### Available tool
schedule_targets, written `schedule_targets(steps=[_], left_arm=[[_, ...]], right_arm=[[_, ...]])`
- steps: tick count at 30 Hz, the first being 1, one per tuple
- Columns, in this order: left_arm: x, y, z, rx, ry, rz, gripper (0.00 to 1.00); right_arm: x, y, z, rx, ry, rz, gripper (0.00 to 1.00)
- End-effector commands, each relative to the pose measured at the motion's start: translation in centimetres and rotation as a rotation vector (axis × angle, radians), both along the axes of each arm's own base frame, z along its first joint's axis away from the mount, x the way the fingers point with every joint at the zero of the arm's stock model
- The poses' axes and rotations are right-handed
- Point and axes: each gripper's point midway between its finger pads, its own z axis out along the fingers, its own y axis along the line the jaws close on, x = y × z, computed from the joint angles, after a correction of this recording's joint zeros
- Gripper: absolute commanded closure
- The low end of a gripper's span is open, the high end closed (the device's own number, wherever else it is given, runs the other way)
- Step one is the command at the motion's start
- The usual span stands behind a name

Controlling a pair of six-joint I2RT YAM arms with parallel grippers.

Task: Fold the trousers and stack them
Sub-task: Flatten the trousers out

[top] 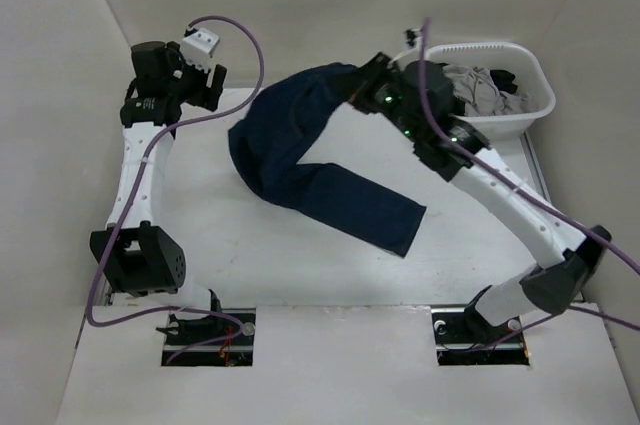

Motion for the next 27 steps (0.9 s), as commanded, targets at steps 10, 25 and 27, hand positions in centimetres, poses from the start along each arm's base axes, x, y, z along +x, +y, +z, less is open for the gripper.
schedule_targets(steps=[10,25,27], left_arm=[[-13.8,-10.3,-10.9,-0.057,0.428,-0.253,0.31],[-16.5,-23.9,-24.9,0.095,0.602,-0.298,0.0],[-15.1,-22.5,-25.1,0.11,0.564,-0.214,0.0]], right_arm=[[4.5,-18.9,9.9,0.005,-0.265,-0.521,1.0],[2.1,-21.8,11.0,-0.023,-0.308,-0.572,1.0],[1.9,-22.1,10.7,-0.03,-0.306,-0.575,1.0]])
